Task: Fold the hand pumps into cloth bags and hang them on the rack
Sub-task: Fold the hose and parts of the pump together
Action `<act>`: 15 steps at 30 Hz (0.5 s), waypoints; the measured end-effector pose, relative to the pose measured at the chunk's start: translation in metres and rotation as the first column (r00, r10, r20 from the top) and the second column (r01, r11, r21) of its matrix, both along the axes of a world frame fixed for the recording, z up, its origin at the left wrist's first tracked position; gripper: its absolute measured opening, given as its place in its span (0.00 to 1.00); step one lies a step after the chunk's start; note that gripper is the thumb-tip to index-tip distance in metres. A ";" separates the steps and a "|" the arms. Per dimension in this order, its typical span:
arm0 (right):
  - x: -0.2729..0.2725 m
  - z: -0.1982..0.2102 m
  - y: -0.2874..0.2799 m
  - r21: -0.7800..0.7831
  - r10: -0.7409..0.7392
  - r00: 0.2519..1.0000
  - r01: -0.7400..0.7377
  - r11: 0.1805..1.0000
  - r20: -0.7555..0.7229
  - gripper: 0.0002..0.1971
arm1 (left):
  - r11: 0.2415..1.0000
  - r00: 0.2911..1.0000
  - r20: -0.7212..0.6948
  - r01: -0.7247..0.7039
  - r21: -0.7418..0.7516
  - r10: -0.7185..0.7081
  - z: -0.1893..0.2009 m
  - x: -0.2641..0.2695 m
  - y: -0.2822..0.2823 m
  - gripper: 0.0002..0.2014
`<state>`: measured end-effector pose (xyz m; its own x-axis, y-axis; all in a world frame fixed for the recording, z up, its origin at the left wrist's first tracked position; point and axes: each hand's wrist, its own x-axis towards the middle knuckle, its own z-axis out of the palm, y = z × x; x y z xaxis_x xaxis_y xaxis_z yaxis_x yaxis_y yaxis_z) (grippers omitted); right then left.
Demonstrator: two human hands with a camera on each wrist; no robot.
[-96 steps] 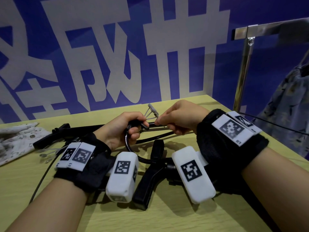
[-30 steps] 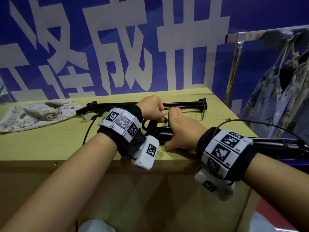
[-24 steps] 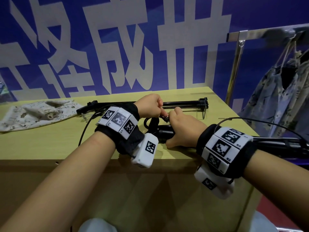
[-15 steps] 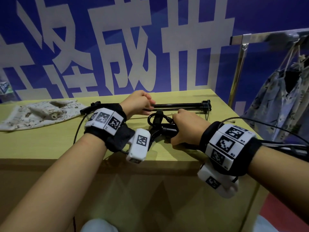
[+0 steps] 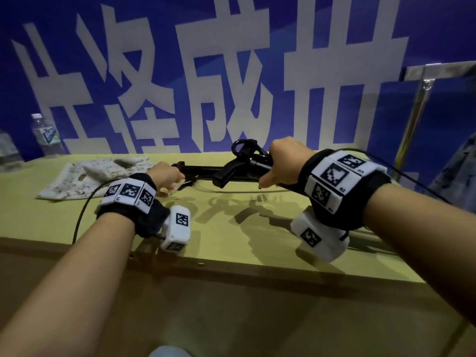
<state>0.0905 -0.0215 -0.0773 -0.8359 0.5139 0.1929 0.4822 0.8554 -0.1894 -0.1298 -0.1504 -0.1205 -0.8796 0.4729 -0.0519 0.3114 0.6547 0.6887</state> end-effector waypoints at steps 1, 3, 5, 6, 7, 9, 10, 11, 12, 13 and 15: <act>-0.007 0.002 -0.001 -0.021 0.000 1.000 0.000 1.000 -0.013 0.17 | 0.998 1.000 0.003 -0.010 -0.068 0.010 0.000 -0.008 -0.005 0.11; -0.020 0.007 -0.002 -0.060 0.001 0.998 -0.004 0.998 -0.055 0.16 | 0.974 0.997 -0.062 -0.048 -0.223 0.035 -0.001 -0.027 -0.010 0.13; -0.033 0.011 -0.002 -0.069 -0.010 0.996 0.004 0.998 -0.093 0.17 | 0.941 0.985 -0.164 -0.102 -0.323 0.051 0.001 -0.044 -0.013 0.14; -0.038 0.012 -0.001 -0.067 -0.018 0.994 0.011 0.998 -0.104 0.17 | 0.933 0.980 -0.190 -0.116 -0.341 0.053 -0.001 -0.056 -0.014 0.14; -0.043 0.013 0.000 -0.070 -0.026 0.994 0.018 0.997 -0.111 0.18 | 0.932 0.974 -0.220 -0.122 -0.340 0.048 -0.002 -0.068 -0.016 0.16; -0.051 0.012 0.002 -0.081 -0.039 0.993 0.030 0.996 -0.114 0.18 | 0.921 0.958 -0.282 -0.148 -0.362 0.043 -0.007 -0.087 -0.021 0.19; -0.055 0.011 0.003 -0.083 -0.045 0.993 0.036 0.996 -0.110 0.18 | 0.917 0.961 -0.273 -0.155 -0.367 0.053 -0.010 -0.097 -0.022 0.20; -0.058 0.009 0.004 -0.083 -0.049 0.994 0.041 0.996 -0.102 0.18 | 0.877 0.962 -0.272 -0.132 -0.463 0.001 -0.013 -0.100 -0.024 0.20; -0.061 0.008 0.004 -0.081 -0.053 0.994 0.046 0.996 -0.095 0.18 | 0.878 0.977 -0.211 -0.128 -0.462 0.031 -0.016 -0.103 -0.025 0.20; -0.064 0.007 0.004 -0.081 -0.058 0.995 0.051 0.995 -0.087 0.18 | 0.852 0.982 -0.189 -0.094 -0.515 -0.006 -0.020 -0.111 -0.026 0.19; -0.070 0.006 0.004 -0.074 -0.066 0.995 0.060 0.995 -0.078 0.18 | 0.812 0.988 -0.154 -0.087 -0.577 -0.003 -0.027 -0.125 -0.028 0.18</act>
